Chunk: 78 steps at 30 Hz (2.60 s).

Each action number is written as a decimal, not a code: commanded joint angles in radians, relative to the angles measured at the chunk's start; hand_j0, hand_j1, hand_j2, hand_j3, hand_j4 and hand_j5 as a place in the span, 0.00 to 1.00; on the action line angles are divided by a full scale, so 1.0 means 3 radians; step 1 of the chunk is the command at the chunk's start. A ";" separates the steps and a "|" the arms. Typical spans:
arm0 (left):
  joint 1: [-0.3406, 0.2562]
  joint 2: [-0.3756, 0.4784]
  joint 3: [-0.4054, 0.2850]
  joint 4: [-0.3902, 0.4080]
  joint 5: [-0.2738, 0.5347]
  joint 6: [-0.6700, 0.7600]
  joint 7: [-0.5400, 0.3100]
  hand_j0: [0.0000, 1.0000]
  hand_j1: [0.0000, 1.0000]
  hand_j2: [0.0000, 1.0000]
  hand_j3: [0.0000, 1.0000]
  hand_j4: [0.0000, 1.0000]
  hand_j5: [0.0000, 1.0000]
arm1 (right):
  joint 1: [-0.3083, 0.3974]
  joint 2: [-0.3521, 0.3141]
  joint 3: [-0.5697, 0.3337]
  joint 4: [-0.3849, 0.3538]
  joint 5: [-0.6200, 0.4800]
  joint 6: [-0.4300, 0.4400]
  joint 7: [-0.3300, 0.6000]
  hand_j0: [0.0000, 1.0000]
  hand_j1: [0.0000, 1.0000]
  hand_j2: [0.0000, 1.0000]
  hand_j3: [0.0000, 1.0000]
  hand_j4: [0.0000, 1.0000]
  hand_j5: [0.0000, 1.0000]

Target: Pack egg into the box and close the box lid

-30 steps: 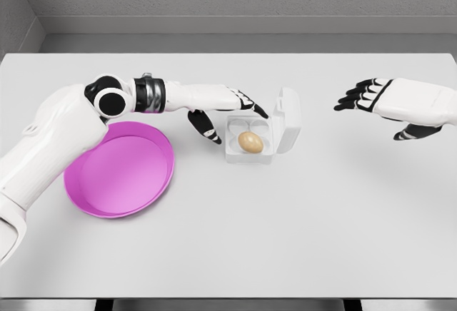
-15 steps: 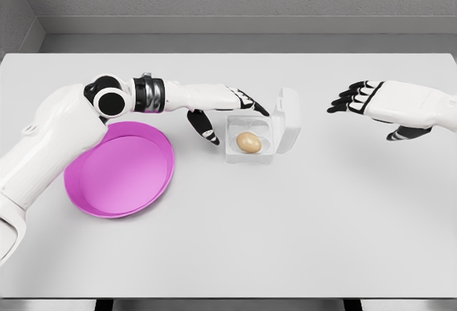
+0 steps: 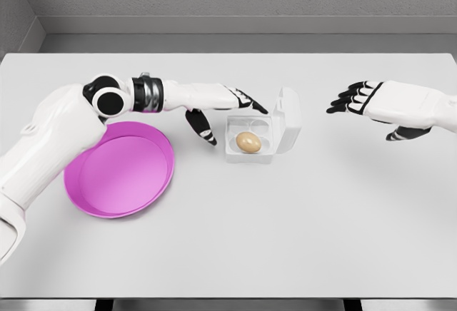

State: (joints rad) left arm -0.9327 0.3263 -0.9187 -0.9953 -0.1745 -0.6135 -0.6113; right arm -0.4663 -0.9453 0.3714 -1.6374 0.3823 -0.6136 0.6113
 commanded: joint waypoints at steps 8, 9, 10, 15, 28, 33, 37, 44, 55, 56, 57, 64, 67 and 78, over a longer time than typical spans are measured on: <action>-0.0041 0.0722 0.0229 0.0040 0.0556 0.0009 0.0001 1.00 1.00 1.00 1.00 1.00 1.00 | 0.0000 0.0001 0.0015 -0.0003 -0.0016 0.0009 -0.0002 1.00 1.00 1.00 1.00 1.00 1.00; -0.0041 0.0804 0.0413 0.0065 0.0556 0.0009 0.0001 1.00 1.00 1.00 1.00 1.00 1.00 | 0.0000 0.0027 0.0050 -0.0008 -0.0016 0.0009 -0.0002 1.00 1.00 1.00 1.00 1.00 1.00; -0.0041 0.0830 0.0444 0.0157 0.0556 0.0009 0.0001 1.00 1.00 1.00 1.00 1.00 1.00 | 0.0000 0.0042 0.0056 -0.0008 -0.0016 0.0009 -0.0002 1.00 1.00 1.00 1.00 1.00 1.00; -0.0041 0.0865 0.0485 0.0219 0.0551 0.0009 0.0001 1.00 1.00 1.00 1.00 1.00 1.00 | 0.0000 0.0104 0.0112 -0.0003 0.0030 0.0009 -0.0002 1.00 1.00 1.00 1.00 1.00 1.00; -0.0036 0.0855 0.0480 0.0291 0.0536 0.0009 0.0001 1.00 1.00 1.00 1.00 1.00 1.00 | -0.0143 0.0339 0.0219 0.0345 0.0219 0.0009 -0.0002 1.00 1.00 1.00 1.00 1.00 1.00; -0.0036 0.0855 0.0480 0.0291 0.0531 0.0009 0.0001 1.00 1.00 1.00 1.00 1.00 1.00 | -0.0220 0.0446 0.0367 0.0519 0.0290 0.0009 -0.0002 1.00 1.00 1.00 1.00 1.00 1.00; -0.0036 0.0850 0.0480 0.0291 0.0531 0.0009 0.0001 1.00 1.00 1.00 1.00 1.00 1.00 | -0.0286 0.0513 0.0444 0.0524 0.0311 0.0009 -0.0002 1.00 1.00 1.00 1.00 1.00 1.00; -0.0031 0.0850 0.0480 0.0291 0.0531 0.0009 0.0001 1.00 1.00 1.00 1.00 1.00 1.00 | -0.0338 0.0548 0.0444 0.0667 0.0388 0.0009 -0.0002 1.00 1.00 1.00 1.00 1.00 1.00; -0.0031 0.0855 0.0485 0.0291 0.0531 0.0009 0.0001 1.00 1.00 1.00 1.00 1.00 1.00 | -0.0343 0.0554 0.0480 0.0457 0.0362 0.0009 -0.0002 1.00 1.00 1.00 1.00 1.00 1.00; -0.0026 0.0855 0.0480 0.0291 0.0531 0.0009 0.0001 1.00 1.00 1.00 1.00 1.00 1.00 | -0.0338 0.0554 0.0480 0.0432 0.0357 0.0009 -0.0002 1.00 1.00 1.00 1.00 1.00 1.00; -0.0031 0.0855 0.0480 0.0291 0.0531 0.0009 0.0001 1.00 1.00 1.00 1.00 1.00 1.00 | -0.0338 0.0554 0.0480 0.0432 0.0357 0.0009 -0.0002 1.00 1.00 1.00 1.00 1.00 1.00; -0.0026 0.0860 0.0485 0.0296 0.0531 0.0009 0.0001 1.00 1.00 1.00 1.00 1.00 1.00 | -0.0348 0.0548 0.0459 0.0273 0.0331 0.0009 -0.0002 1.00 1.00 1.00 1.00 1.00 1.00; -0.0031 0.0860 0.0485 0.0296 0.0531 0.0009 0.0001 1.00 1.00 1.00 1.00 1.00 1.00 | -0.0348 0.0548 0.0459 0.0135 0.0331 0.0009 -0.0002 1.00 1.00 1.00 1.00 1.00 1.00; -0.0026 0.0860 0.0485 0.0296 0.0531 0.0009 0.0001 1.00 1.00 1.00 1.00 1.00 1.00 | -0.0322 0.0656 0.0572 -0.0208 0.0331 0.0009 -0.0002 1.00 1.00 1.00 1.00 1.00 1.00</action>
State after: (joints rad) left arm -0.9403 0.5840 -0.7747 -0.9062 -0.0227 -0.6135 -0.6113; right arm -0.5630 -0.7615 0.5294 -1.6879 0.4859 -0.6135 0.6113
